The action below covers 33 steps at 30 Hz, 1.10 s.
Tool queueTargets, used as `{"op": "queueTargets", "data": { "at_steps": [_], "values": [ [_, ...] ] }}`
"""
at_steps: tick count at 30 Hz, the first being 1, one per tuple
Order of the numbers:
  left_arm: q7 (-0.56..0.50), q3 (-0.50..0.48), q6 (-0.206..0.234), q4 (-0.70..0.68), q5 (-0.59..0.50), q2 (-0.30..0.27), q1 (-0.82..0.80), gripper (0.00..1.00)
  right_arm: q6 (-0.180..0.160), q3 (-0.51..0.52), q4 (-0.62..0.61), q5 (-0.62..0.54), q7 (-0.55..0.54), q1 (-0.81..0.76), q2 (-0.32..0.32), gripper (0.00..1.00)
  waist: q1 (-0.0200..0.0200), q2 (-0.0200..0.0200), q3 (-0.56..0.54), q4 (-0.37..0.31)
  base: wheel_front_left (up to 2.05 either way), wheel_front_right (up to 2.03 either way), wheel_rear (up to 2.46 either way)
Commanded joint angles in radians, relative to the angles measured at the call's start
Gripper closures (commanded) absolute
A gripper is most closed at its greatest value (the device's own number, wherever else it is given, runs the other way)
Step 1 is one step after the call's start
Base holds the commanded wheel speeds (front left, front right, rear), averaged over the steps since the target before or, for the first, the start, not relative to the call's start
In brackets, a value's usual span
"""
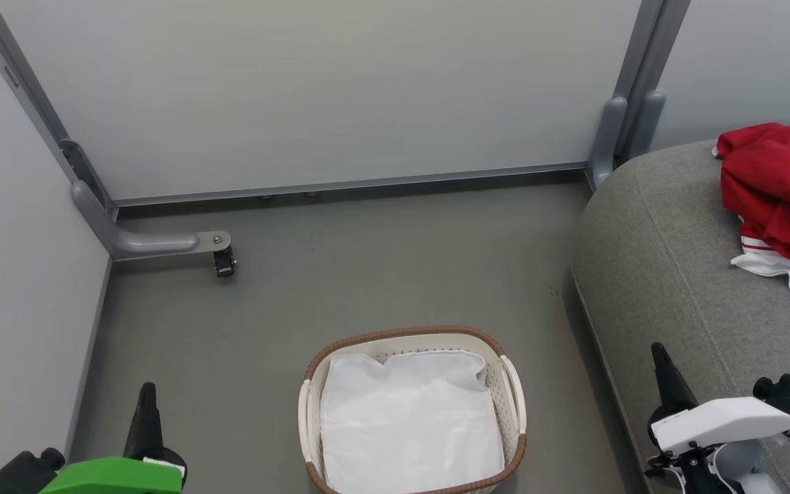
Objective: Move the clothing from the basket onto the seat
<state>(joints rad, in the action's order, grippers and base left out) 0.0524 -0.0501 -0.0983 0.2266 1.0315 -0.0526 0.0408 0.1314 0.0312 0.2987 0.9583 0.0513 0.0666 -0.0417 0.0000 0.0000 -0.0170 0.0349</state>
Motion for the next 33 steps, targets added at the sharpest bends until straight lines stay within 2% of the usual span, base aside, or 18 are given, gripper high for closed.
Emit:
{"op": "queueTargets", "data": {
  "at_steps": [1,33],
  "values": [
    [-0.007,-0.006,-0.008,-0.009,0.03,-0.001,-0.033,1.0,-0.001,0.007,-0.017,0.033,-0.007,0.023,-0.007,1.0,0.0,0.0,0.0,-0.001,0.0,0.0,0.0],
    [-0.094,-0.039,-0.023,0.006,0.324,0.001,-0.102,1.0,-0.001,0.049,-0.038,0.364,-0.093,0.037,-0.009,1.0,0.0,0.0,0.009,-0.016,0.0,0.0,0.0]
  ]
}}
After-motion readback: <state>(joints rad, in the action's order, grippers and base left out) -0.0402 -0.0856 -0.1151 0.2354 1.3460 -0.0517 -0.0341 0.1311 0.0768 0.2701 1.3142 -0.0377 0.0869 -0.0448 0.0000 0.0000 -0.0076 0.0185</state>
